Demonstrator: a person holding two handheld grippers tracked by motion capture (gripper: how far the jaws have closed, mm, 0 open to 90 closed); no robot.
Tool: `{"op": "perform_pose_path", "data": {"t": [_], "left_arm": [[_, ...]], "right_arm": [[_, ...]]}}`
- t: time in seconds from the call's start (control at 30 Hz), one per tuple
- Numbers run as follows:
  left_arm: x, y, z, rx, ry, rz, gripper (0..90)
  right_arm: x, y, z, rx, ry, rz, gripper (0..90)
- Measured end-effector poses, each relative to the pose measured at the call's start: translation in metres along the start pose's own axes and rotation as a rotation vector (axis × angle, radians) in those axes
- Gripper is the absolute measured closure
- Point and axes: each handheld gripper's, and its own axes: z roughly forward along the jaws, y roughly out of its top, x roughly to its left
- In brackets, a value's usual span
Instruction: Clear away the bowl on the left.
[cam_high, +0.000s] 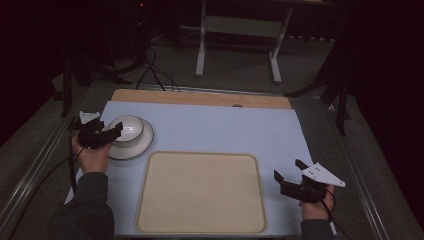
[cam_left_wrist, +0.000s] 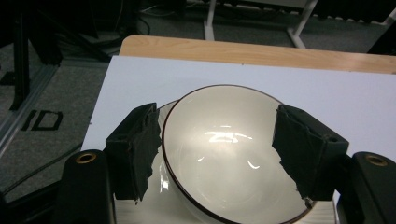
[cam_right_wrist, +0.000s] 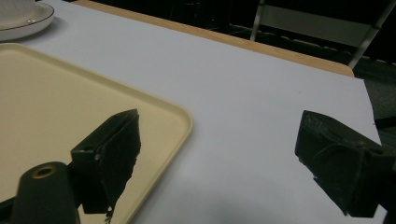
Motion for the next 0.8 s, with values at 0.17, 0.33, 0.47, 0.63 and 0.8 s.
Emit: {"op": "perform_pose_path", "data": {"t": [0.17,0.33,0.47,0.63,0.8], "left_arm": [[0.0,-0.004,0.01,0.036,0.013,-0.002,32.6],[0.001,-0.007,0.017,0.068,0.031,-0.02,33.6],[0.002,-0.011,0.023,0.096,0.044,-0.029,33.8],[0.006,-0.018,0.03,0.133,0.048,-0.054,34.3],[0.005,-0.022,0.035,0.179,0.051,-0.055,39.8]], "right_arm": [[0.0,0.0,0.0,-0.001,0.0,0.001,13.8],[0.0,0.0,0.0,-0.001,0.002,0.001,13.8],[0.001,0.0,0.0,0.0,0.004,-0.003,13.8],[0.001,0.0,0.0,0.001,0.006,-0.005,13.7],[0.001,0.001,0.0,0.0,0.006,-0.005,13.8]]}}
